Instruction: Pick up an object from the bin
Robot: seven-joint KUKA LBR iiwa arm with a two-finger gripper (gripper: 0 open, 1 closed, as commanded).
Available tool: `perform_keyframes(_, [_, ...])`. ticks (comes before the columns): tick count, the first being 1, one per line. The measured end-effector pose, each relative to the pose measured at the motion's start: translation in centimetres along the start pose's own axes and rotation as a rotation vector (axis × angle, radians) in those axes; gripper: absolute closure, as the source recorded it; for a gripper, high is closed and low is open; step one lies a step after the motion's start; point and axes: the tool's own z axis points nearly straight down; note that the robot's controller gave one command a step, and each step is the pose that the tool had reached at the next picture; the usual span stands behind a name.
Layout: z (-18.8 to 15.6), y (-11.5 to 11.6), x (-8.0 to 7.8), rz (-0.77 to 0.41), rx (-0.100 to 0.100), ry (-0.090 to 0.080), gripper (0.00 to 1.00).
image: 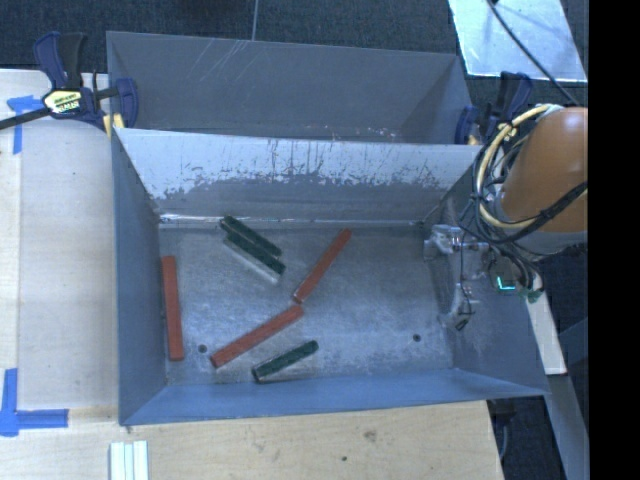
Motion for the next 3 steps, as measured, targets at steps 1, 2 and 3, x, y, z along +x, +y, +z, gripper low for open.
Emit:
perform_keyframes(1, [8.28, 4.07, -6.93, 0.08, -0.001, -0.003, 0.0])
perform_keyframes(2, [7.82, 3.76, -6.9, 0.082, 0.001, -0.006, 1.0])
perform_keyframes(3, [7.83, 3.76, -6.88, 0.081, 0.001, -0.005, 0.0])
